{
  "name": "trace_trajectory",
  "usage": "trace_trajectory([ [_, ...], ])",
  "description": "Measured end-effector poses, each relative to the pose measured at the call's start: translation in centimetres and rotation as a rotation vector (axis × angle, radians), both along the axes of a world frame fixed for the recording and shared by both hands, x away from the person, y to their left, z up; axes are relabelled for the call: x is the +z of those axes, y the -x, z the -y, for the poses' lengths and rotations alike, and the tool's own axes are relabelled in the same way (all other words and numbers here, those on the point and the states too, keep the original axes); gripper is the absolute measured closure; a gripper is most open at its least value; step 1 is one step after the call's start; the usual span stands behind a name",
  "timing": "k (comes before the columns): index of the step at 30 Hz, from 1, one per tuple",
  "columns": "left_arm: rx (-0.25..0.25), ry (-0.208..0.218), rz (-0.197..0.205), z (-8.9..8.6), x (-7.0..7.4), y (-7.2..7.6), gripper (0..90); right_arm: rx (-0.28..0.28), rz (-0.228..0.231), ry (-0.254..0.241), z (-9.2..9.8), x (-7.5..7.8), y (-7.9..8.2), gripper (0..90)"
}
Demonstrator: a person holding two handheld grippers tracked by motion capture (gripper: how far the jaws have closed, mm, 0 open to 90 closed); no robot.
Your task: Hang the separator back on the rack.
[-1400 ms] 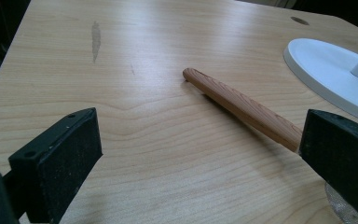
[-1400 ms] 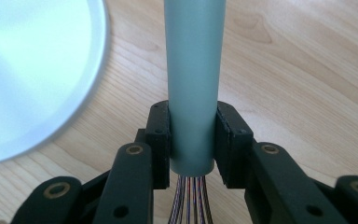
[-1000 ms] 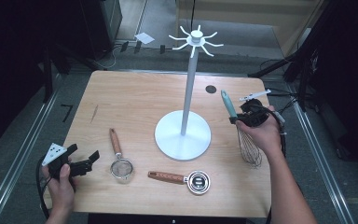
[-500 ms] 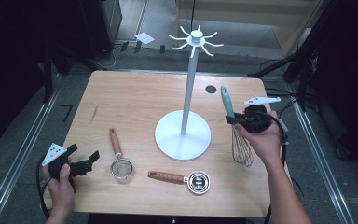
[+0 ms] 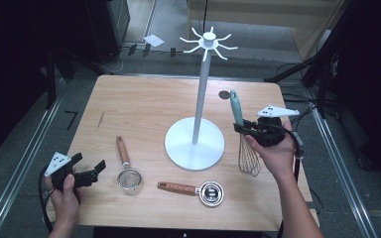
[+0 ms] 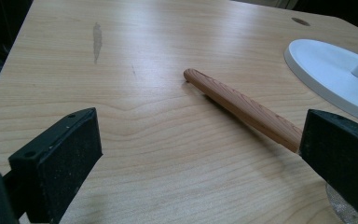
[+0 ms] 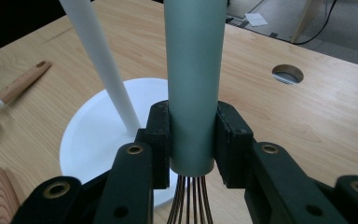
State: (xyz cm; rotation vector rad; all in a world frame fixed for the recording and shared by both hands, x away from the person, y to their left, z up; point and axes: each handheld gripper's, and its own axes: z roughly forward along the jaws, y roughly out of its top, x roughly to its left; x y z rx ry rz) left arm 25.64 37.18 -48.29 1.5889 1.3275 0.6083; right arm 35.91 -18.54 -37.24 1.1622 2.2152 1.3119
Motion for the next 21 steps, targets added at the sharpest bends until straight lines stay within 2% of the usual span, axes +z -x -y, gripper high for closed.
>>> trace_trajectory([
  [11,0.002,-0.001,0.0,0.0,0.0,0.0,0.0,0.012,0.058,-0.057,-0.9,0.5,1.1,71.4],
  [21,0.005,0.001,0.004,0.1,0.0,0.0,0.0,0.026,0.086,-0.08,-1.6,0.9,1.9,71.4],
])
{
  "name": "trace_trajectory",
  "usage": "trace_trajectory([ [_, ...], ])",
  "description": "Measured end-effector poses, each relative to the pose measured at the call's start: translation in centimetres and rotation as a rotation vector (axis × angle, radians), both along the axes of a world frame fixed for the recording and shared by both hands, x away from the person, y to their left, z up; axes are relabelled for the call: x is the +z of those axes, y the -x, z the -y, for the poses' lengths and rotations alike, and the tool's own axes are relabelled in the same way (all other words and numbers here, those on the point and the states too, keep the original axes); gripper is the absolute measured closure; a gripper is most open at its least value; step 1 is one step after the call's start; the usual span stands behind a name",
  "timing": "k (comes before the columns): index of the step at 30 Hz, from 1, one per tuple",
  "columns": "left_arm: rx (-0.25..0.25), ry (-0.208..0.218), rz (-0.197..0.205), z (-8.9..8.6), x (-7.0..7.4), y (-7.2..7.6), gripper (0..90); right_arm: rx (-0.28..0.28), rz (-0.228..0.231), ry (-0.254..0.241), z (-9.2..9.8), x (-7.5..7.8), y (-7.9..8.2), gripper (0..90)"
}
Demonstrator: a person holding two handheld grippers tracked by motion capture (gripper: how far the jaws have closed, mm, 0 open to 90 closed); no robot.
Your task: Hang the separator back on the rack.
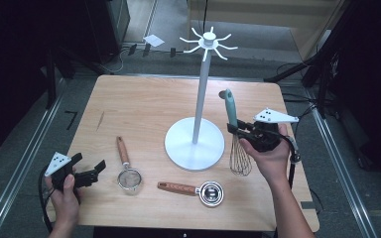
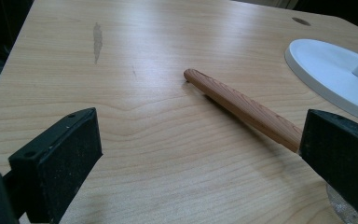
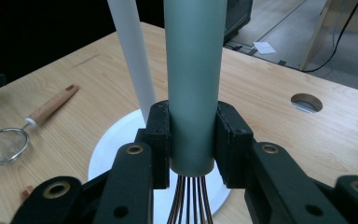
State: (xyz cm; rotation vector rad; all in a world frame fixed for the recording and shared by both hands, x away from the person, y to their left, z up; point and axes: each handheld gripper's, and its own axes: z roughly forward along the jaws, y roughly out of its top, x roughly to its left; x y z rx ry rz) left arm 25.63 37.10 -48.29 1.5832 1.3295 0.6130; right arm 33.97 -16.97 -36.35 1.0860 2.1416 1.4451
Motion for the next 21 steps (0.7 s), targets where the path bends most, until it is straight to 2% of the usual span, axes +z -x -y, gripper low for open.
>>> trace_trajectory([
  [15,0.001,-0.003,0.003,0.0,0.0,0.1,0.0,0.011,0.069,-0.052,-0.7,1.3,1.5,71.4],
  [21,-0.002,-0.004,0.0,0.0,0.0,0.1,0.0,0.009,0.096,-0.057,-1.0,1.8,2.0,71.4],
])
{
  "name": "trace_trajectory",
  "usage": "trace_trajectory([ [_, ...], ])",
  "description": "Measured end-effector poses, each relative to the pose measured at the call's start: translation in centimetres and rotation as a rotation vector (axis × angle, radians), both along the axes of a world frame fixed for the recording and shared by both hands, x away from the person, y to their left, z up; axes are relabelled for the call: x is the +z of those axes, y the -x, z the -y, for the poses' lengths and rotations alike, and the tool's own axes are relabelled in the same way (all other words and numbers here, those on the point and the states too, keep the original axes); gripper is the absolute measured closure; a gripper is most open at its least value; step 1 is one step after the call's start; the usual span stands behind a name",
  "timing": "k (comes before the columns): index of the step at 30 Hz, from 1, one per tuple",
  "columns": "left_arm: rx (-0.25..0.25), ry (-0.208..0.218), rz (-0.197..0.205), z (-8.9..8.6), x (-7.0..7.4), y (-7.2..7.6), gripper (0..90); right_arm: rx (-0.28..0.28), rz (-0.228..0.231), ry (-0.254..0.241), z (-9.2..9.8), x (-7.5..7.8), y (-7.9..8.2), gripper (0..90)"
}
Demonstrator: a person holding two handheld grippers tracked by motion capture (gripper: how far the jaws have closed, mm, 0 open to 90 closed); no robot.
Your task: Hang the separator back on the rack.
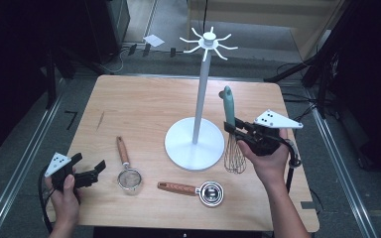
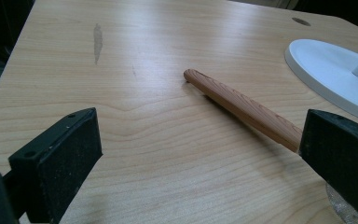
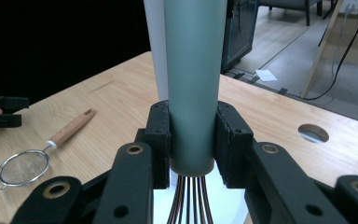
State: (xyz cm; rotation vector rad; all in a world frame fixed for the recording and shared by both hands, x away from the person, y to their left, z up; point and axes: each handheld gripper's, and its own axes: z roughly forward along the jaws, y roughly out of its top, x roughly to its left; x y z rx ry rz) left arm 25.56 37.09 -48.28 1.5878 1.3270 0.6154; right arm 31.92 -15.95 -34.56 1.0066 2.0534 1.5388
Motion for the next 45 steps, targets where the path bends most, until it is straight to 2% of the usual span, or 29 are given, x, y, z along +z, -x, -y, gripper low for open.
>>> trace_trajectory([
  [3,0.0,0.0,0.001,0.0,0.0,0.0,0.0,-0.004,0.011,-0.026,0.0,0.2,0.2,71.3],
  [18,-0.002,0.0,0.0,0.0,0.0,0.0,0.0,0.018,0.068,-0.084,-0.4,1.7,0.9,71.3],
  [27,0.001,0.001,0.001,0.0,0.0,0.0,0.0,0.031,0.094,-0.1,-1.2,2.7,0.8,71.4],
  [45,0.001,0.001,-0.001,0.0,0.0,0.0,0.0,0.017,0.128,-0.134,-1.4,4.6,0.4,71.3],
])
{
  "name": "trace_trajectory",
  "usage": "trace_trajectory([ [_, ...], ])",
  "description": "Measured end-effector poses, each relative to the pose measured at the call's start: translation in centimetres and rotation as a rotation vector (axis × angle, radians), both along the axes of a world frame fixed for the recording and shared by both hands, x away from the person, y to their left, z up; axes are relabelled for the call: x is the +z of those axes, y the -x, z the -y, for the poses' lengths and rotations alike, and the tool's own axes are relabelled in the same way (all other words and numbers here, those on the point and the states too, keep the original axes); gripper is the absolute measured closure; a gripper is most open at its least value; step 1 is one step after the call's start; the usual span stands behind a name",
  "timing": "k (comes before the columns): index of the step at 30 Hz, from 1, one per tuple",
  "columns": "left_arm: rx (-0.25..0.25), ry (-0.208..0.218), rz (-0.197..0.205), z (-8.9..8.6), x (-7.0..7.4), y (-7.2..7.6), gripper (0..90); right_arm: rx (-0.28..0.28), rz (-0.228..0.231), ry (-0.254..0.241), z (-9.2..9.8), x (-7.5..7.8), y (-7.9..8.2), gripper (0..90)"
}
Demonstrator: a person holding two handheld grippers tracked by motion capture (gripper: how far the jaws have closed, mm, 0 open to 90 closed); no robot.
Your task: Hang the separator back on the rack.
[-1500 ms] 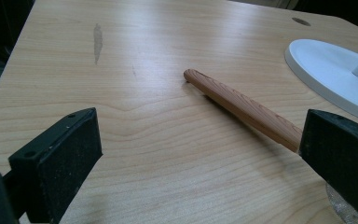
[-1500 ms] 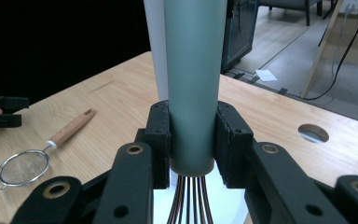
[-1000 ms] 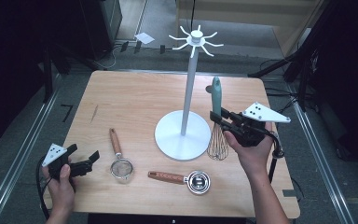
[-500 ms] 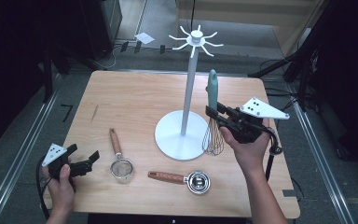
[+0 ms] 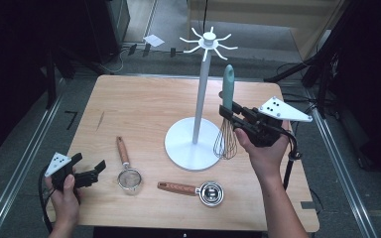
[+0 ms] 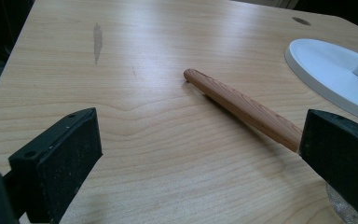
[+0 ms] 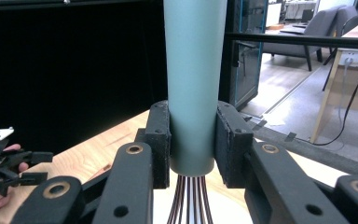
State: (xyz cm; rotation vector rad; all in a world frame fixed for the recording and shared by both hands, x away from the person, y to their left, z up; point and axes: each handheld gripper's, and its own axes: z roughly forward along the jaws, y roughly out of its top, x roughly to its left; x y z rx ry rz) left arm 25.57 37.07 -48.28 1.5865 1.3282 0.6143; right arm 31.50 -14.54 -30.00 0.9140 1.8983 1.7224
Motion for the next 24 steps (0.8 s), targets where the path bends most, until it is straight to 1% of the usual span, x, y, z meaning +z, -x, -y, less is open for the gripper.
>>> trace_trajectory([
  [5,0.002,0.002,0.0,0.0,0.0,0.0,0.0,-0.01,0.011,-0.003,0.1,0.8,-0.1,71.3],
  [13,0.001,0.001,0.0,0.0,0.0,0.0,0.0,-0.003,0.033,-0.016,0.0,1.7,0.0,71.4],
  [15,0.0,0.003,0.001,0.0,0.0,0.0,0.0,0.008,0.046,-0.034,0.0,2.1,0.2,71.3],
  [24,0.001,0.003,0.0,0.0,0.0,0.0,0.0,0.019,0.063,-0.046,-0.2,2.3,0.6,71.4],
])
